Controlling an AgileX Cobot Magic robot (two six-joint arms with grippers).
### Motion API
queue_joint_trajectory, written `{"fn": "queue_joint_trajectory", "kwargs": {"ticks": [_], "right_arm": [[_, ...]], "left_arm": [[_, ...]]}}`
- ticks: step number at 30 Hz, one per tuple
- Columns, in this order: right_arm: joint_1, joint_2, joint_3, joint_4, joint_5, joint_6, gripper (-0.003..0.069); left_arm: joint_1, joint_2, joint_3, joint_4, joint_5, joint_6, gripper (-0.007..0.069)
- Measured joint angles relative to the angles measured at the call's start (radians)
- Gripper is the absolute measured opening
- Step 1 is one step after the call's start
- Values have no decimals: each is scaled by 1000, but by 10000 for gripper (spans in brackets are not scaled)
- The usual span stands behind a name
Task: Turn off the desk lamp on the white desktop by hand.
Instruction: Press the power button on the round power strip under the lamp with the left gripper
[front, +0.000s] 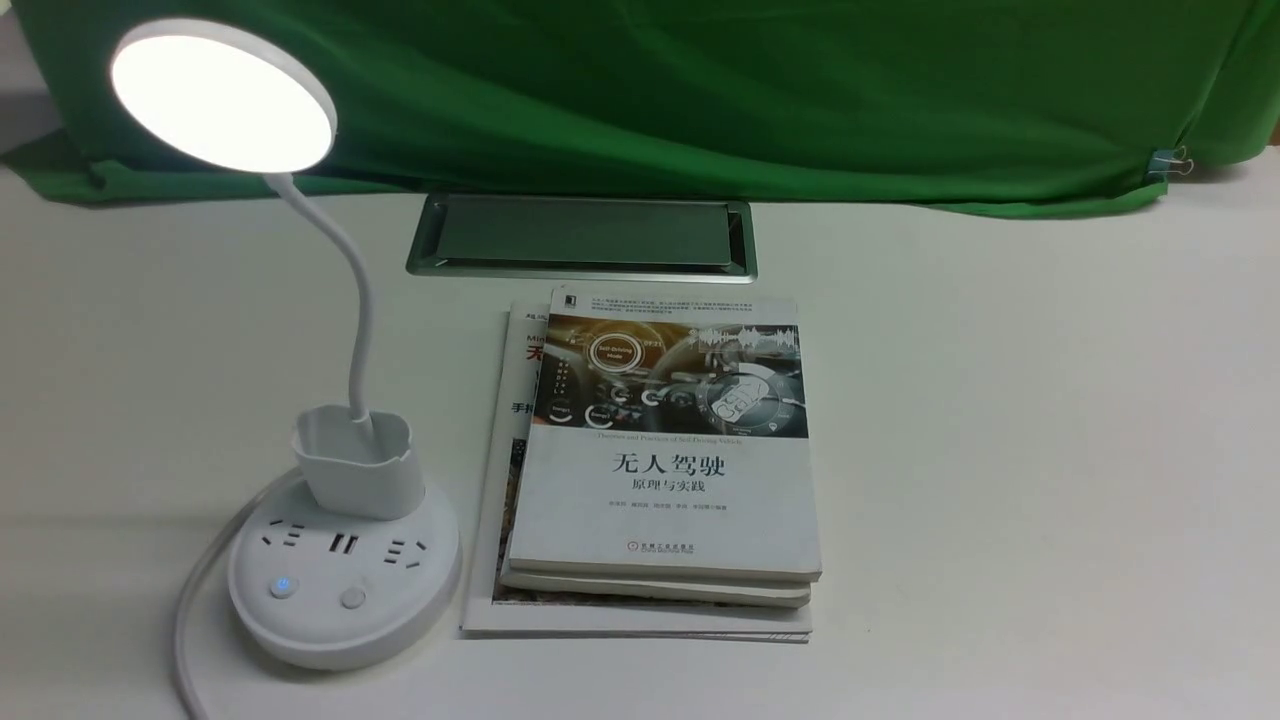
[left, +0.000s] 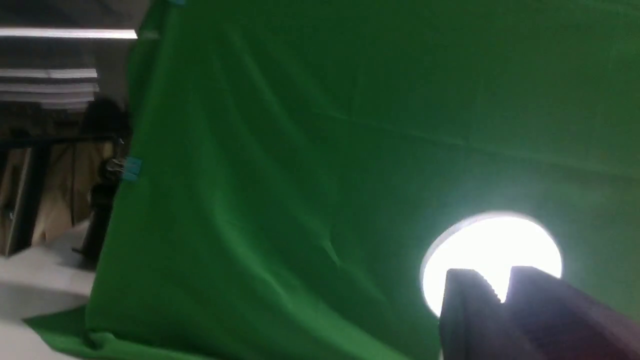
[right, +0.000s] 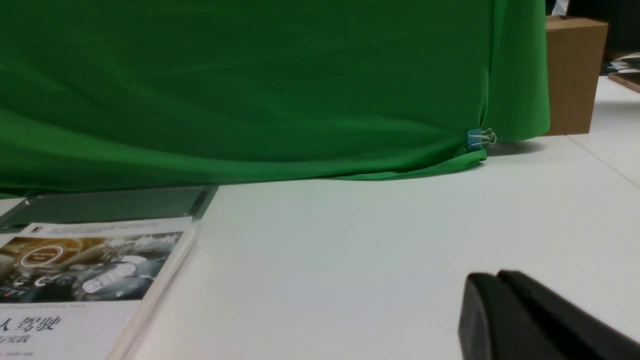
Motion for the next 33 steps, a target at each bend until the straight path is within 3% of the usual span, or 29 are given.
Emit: {"fn": "queue_joint_trajectory", "kwargs": {"ticks": [6,17,20,24,28,31,33], "right_arm": [[0,0,0,0,0,0,36],[0,0,0,0,0,0,36],[0,0,0,0,0,0,36],[0,0,0,0,0,0,36],[0,0,0,0,0,0,36],[0,0,0,0,0,0,36],[0,0,0,0,0,0,36]], "left_arm": [[0,248,-223,22,298,0,91],[0,632,-263,25,402,4,91],[0,817,-334,-22,590,88,91],[-39,962,-388,-88,716,175,91],[-150,1049,-405,2,745,91,91],[-298,1140,-423,205,771,-95,91],[-334,1167,-430,252,774,-130,91]]}}
